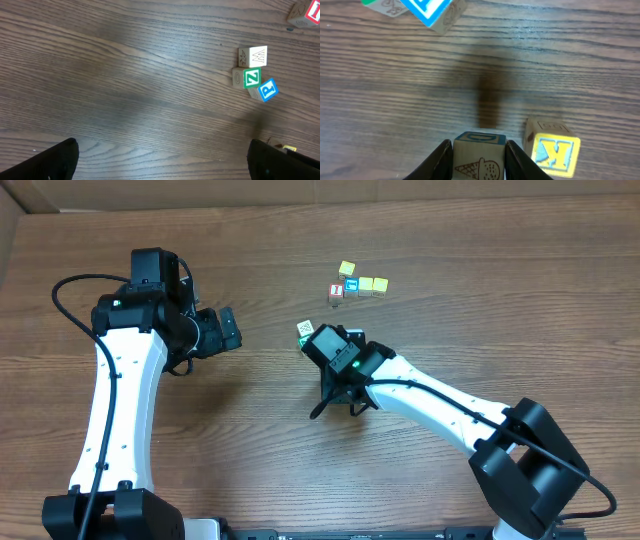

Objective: Flip 5 blocks

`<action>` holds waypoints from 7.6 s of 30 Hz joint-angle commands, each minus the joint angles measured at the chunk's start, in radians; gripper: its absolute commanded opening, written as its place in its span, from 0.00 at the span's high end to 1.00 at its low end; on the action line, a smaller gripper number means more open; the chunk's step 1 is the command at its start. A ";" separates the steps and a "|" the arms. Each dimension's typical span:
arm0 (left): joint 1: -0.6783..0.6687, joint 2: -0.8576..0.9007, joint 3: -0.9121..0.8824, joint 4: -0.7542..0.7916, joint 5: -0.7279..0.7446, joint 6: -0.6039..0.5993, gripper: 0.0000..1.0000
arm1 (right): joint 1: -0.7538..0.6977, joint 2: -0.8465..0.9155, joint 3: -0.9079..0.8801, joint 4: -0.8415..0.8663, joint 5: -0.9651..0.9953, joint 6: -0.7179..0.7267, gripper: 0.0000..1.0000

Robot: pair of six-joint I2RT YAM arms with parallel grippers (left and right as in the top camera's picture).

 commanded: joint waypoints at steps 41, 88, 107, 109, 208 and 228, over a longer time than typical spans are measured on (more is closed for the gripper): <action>-0.006 0.011 0.022 0.003 -0.006 -0.013 0.00 | -0.002 -0.014 -0.056 0.179 0.095 -0.084 0.70; -0.006 0.011 0.022 0.003 -0.006 -0.013 0.00 | 0.040 -0.014 -0.086 0.093 -0.044 -0.164 0.96; -0.006 0.011 0.022 0.003 -0.006 -0.013 0.00 | 0.040 -0.014 -0.091 0.152 0.016 -0.120 0.96; -0.006 0.011 0.022 0.003 -0.006 -0.013 0.00 | 0.040 -0.014 -0.091 0.151 0.016 -0.120 0.96; -0.006 0.011 0.022 0.003 -0.006 -0.013 0.00 | -0.077 0.208 0.114 0.347 -0.019 -0.549 0.35; -0.006 0.011 0.022 0.003 -0.006 -0.013 0.00 | -0.077 0.208 0.116 0.313 -0.023 -0.460 0.65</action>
